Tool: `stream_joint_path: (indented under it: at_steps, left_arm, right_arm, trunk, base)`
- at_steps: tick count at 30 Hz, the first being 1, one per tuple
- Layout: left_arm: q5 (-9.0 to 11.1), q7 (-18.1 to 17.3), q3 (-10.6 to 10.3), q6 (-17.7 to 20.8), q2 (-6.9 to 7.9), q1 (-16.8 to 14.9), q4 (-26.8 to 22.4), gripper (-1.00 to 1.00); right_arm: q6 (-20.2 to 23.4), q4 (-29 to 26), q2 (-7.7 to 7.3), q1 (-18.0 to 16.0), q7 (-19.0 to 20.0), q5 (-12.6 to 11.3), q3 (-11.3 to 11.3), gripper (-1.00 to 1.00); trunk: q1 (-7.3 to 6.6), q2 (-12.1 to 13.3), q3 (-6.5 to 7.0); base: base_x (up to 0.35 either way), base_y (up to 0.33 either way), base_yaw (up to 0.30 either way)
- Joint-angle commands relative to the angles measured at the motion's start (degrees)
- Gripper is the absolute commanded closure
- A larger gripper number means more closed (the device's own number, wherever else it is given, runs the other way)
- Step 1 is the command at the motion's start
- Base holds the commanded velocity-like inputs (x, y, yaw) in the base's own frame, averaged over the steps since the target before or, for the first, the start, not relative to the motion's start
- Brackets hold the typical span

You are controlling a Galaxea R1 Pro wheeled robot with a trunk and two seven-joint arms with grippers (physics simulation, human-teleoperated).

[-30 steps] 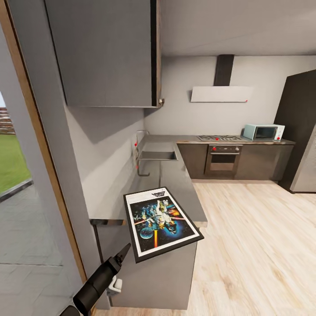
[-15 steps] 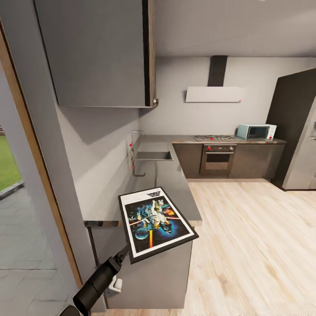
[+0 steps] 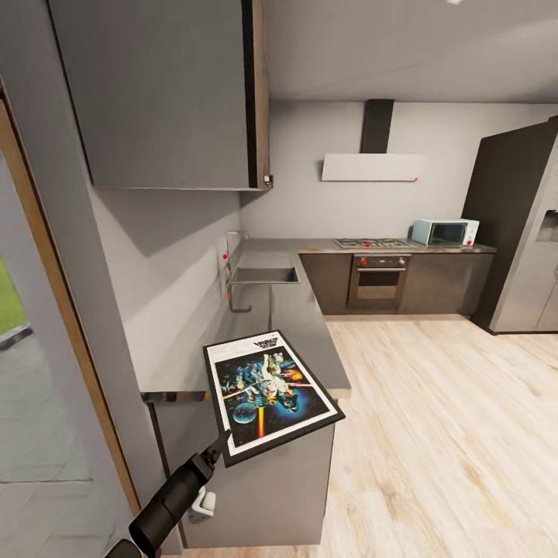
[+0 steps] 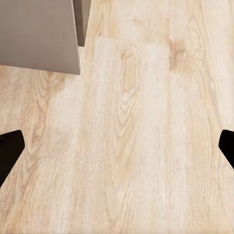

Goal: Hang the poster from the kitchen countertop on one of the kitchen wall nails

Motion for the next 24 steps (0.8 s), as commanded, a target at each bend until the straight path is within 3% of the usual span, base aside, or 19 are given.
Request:
stream_joint_path:
  at_steps: [1,24]
  left_arm:
    - [-0.61,0.4,0.09,-0.15,-0.04,-0.01,-0.04,-1.0]
    - [-0.61,0.43,0.03,-0.15,-0.04,-0.01,-0.13,-1.0]
  right_arm:
    - [-0.15,0.01,-0.02,-0.03,-0.04,0.41,0.02,-1.0]
    - [-0.14,0.02,-0.02,-0.03,-0.05,0.41,0.09,-1.0]
  trunk:
    - [0.0,-0.03,-0.05]
    - [0.0,-0.03,-0.05]
  base:
    - [0.0,0.0,-0.004]
    - [0.0,0.0,-0.028]
